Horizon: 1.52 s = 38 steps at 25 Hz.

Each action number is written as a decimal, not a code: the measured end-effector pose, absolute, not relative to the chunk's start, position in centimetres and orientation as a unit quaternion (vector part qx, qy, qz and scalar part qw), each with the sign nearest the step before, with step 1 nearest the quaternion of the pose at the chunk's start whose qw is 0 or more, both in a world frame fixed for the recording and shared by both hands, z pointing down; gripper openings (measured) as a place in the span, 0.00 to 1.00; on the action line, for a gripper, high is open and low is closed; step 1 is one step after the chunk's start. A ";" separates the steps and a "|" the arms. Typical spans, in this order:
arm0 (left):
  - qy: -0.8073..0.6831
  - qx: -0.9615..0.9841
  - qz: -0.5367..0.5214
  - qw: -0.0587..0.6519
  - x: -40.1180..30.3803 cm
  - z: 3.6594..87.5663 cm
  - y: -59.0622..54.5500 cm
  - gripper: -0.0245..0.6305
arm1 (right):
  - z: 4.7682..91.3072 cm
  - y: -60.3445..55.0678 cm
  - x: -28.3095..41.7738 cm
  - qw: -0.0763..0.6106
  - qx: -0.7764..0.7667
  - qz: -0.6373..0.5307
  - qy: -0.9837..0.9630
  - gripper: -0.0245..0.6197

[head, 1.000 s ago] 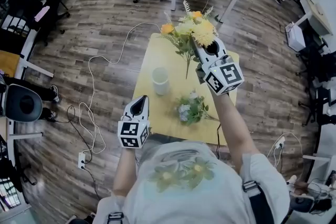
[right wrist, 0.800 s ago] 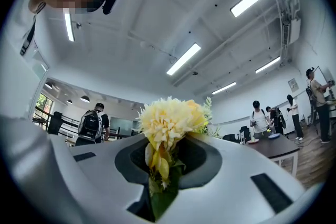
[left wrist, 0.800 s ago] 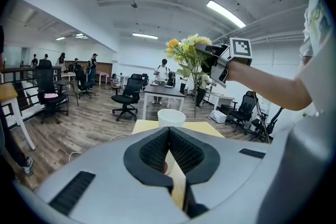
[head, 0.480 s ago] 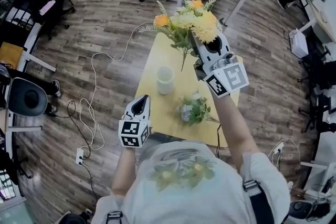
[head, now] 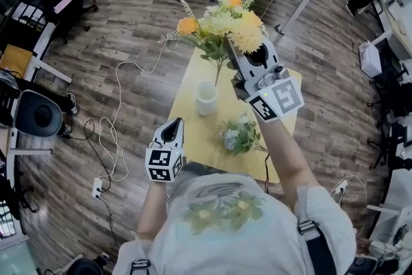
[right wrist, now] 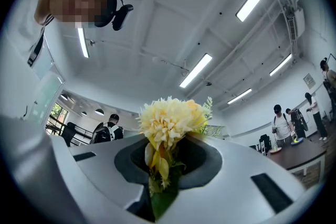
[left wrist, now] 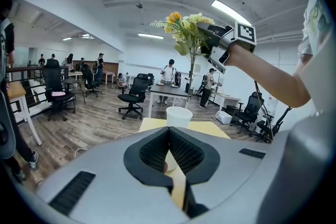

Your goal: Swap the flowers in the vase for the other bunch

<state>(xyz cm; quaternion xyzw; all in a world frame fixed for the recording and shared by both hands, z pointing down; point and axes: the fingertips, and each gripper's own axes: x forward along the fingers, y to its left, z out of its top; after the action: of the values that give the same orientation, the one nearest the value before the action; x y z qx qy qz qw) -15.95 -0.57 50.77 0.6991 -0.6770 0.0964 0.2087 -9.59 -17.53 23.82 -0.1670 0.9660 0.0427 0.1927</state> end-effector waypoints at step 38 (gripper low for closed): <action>-0.697 0.676 0.091 0.222 -17.4 52.0 2.3 0.06 | 34.7 -13.8 -12.3 0.092 -0.143 -0.013 0.985 0.23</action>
<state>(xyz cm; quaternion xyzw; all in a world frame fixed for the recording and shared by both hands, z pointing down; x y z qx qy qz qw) -17.39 2.31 51.95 0.6762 -0.6966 0.0910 0.2219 -12.31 -13.84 34.67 -0.1427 0.9854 -0.0134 0.0923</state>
